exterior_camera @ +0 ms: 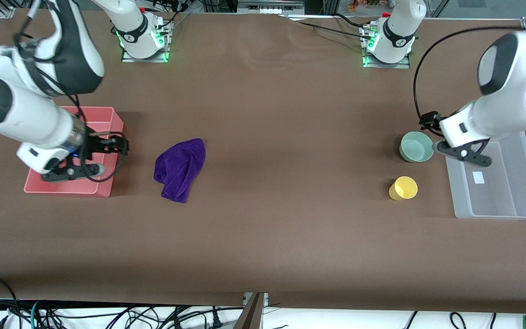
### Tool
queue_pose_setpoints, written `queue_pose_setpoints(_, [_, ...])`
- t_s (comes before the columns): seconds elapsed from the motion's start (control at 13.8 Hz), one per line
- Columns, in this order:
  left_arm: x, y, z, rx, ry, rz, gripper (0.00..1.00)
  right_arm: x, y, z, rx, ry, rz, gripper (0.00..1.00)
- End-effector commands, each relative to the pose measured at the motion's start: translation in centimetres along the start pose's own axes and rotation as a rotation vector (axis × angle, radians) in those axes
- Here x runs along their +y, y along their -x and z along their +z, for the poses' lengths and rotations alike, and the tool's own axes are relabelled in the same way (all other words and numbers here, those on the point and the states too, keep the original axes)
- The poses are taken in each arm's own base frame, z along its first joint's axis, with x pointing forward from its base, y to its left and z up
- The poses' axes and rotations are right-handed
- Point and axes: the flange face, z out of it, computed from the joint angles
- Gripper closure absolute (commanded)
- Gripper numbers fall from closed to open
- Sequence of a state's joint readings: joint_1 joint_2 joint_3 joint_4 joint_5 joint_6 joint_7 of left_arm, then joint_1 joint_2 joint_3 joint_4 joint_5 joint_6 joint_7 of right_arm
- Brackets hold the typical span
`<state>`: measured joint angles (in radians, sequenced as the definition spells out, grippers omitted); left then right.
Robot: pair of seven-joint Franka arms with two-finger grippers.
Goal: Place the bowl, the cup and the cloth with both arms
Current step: 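Grasp the purple cloth with the right gripper while the left gripper grasps the bowl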
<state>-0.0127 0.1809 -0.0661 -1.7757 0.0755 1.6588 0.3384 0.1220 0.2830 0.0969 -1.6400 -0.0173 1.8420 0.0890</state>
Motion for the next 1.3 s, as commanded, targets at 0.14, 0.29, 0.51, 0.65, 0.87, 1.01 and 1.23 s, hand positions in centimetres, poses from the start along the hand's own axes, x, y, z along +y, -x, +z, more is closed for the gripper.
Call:
queue_pose_setpoints(0.14, [-2.7, -2.9, 6.1, -0.023, -0.072, 0.413, 0.00, -4.2, -0.3, 9.6, 0.015, -0.045, 0.057, 0.00])
queue_pose_setpoints(0.29, [-3.0, -2.5, 9.4, -0.023, -0.115, 0.538, 0.00, -4.6, -0.8, 14.9, 0.039, -0.062, 0.055, 0.00])
queue_pose_setpoints(0.51, [-3.9, -1.6, 15.0, 0.030, -0.147, 0.675, 0.00, -5.0, 0.7, 21.7, 0.079, -0.080, 0.055, 0.00])
queue_pose_setpoints(0.65, [-3.8, -0.4, 18.8, 0.068, -0.158, 0.742, 0.01, -5.3, 1.5, 24.1, 0.084, -0.085, 0.051, 0.00])
queue_pose_setpoints(0.87, [-4.9, -0.8, 21.3, 0.099, -0.169, 0.818, 0.00, -6.2, 2.0, 25.7, 0.062, -0.083, 0.033, 0.04])
queue_pose_setpoints(1.01, [-5.9, -0.3, 23.4, 0.097, -0.148, 0.801, 0.01, -6.5, 2.2, 26.2, 0.049, -0.079, 0.022, 0.68])
queue_pose_setpoints(1.23, [-6.0, -0.4, 24.6, 0.091, -0.138, 0.835, 0.37, -7.0, 2.3, 26.4, 0.042, -0.078, 0.014, 1.00])
